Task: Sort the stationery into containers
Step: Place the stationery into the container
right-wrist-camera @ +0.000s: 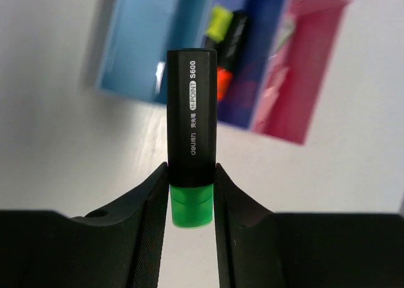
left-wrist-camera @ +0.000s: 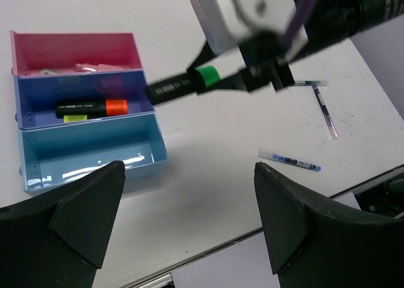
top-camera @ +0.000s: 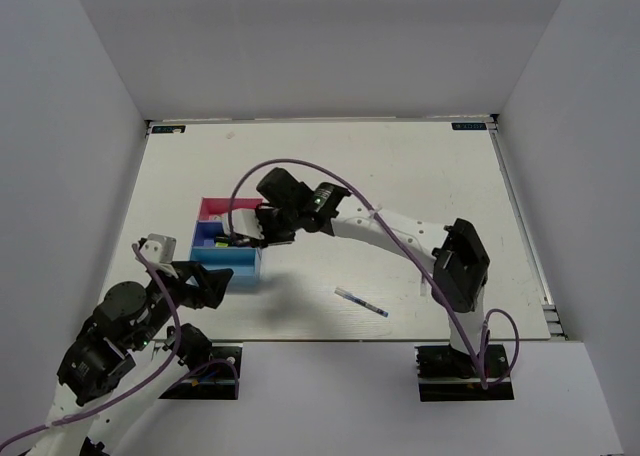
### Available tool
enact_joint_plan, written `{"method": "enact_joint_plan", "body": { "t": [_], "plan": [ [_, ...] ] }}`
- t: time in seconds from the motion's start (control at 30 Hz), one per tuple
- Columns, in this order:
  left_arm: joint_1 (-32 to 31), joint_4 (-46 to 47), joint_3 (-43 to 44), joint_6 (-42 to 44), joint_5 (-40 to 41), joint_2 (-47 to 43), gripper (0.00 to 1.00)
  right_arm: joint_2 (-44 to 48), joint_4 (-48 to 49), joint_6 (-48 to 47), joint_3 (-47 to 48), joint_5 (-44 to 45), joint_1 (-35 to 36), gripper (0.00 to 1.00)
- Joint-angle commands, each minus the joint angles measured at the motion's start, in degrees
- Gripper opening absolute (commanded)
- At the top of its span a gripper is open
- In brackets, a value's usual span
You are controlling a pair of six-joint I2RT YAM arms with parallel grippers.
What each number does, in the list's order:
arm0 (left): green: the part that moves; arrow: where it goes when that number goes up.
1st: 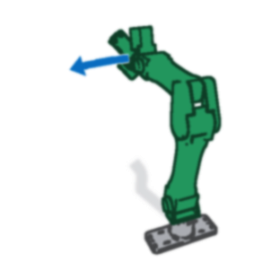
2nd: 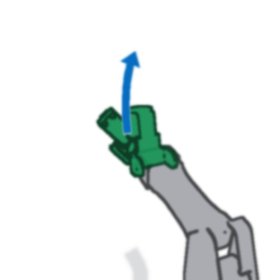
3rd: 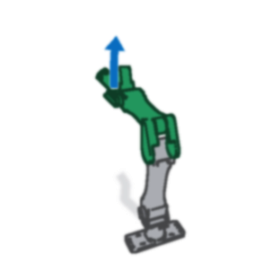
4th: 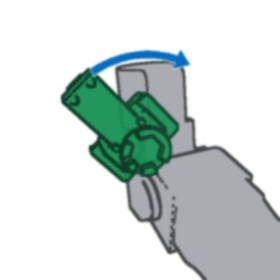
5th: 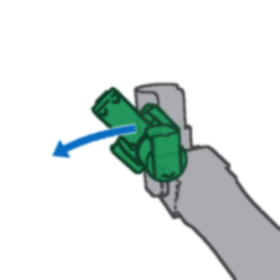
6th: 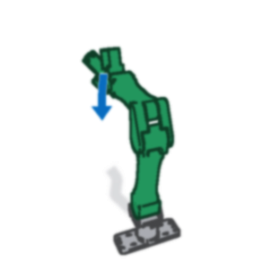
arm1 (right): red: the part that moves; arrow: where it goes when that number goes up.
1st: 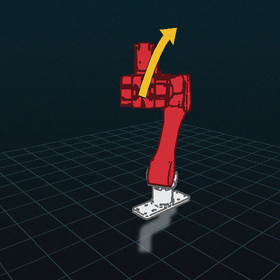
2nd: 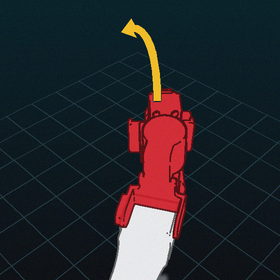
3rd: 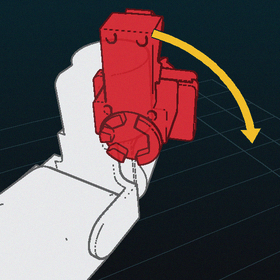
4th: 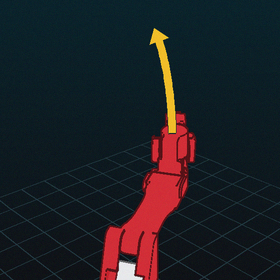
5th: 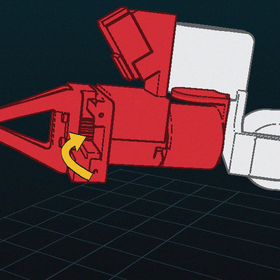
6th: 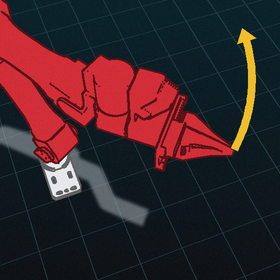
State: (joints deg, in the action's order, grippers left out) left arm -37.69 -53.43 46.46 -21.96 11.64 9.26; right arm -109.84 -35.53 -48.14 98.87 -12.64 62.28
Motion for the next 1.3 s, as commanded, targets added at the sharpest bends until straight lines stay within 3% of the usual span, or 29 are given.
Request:
{"method": "enact_joint_plan", "body": {
  "t": [0.0, 0.33, 0.6, 0.63, 0.73, 0.83, 0.97, 1.0, 1.03, 1.1, 1.13, 1.27],
  "plan": [
    [0.0, 0.4, 1.4, -0.9, 2.0, -0.6, 0.94, -4.6, 1.3, 7.3, 8.0, 3.4, -0.1, 0.0],
    [0.1, 0.5, 0.6, -1.9, 2.0, -0.7, 0.94, -19.4, 8.0, 23.5, 23.5, 5.2, 0.1, 0.0],
    [0.0, 0.1, -0.3, -2.1, 2.1, -2.1, 0.94, -22.5, 10.9, 25.2, 23.7, 6.8, -0.4, 0.0],
    [0.1, 0.2, -0.8, -2.1, 2.0, -1.8, 0.94, -22.3, 10.1, 25.2, 23.2, 6.6, -0.4, 0.18],
    [0.0, 0.5, -2.1, -2.4, 1.4, -1.1, 0.94, -21.2, 9.4, 25.4, 22.9, 5.1, -0.5, 0.43],
    [0.0, 1.5, -2.7, -2.7, -0.1, 0.2, 0.88, -20.3, 9.3, 26.4, 23.0, 4.8, -0.5, 0.45],
    [0.0, 1.5, -2.3, -3.1, -2.9, 3.8, 0.71, -17.6, 9.3, 27.5, 23.6, 5.2, -1.4, 0.44],
    [0.0, 1.7, -2.1, -3.2, -4.4, 4.1, 0.48, -17.3, 9.3, 27.6, 23.8, 5.7, -1.3, 0.44],
    [0.1, 2.0, -1.9, -3.4, -5.0, 5.1, 0.32, -16.9, 8.8, 27.7, 23.9, 6.0, -1.5, 0.4],
    [0.0, 2.6, -1.2, -4.1, -7.3, 6.7, 0.06, -15.1, 9.2, 28.8, 23.7, 10.5, -2.1, 0.08],
    [0.1, 2.7, -1.0, -4.1, -9.3, 7.6, 0.0, -14.4, 9.2, 29.3, 22.7, 15.8, -2.4, 0.0],
    [0.2, 4.3, -0.8, -6.6, -14.6, 17.1, 0.0, -8.2, 8.9, 36.9, 17.2, 32.4, -6.3, 0.0]
  ]
}}
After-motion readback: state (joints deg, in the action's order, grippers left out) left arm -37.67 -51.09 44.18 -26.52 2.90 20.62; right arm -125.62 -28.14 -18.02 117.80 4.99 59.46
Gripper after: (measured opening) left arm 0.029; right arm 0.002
